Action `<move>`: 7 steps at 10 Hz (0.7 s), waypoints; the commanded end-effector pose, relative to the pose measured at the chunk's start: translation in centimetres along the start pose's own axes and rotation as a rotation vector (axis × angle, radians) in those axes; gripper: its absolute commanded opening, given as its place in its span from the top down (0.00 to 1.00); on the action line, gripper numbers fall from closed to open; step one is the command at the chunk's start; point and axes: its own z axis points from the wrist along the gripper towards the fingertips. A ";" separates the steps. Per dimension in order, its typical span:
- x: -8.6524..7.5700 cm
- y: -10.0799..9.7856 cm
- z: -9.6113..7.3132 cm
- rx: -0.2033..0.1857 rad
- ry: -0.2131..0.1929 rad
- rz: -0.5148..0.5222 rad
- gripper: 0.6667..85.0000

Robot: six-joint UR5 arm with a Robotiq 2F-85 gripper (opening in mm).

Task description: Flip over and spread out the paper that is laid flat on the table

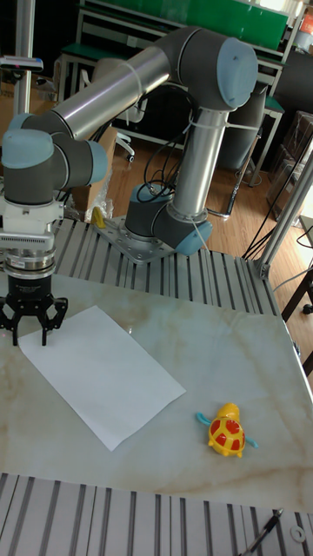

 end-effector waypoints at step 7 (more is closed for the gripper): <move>0.1 -0.1 -1.0 0.024 0.017 0.064 0.99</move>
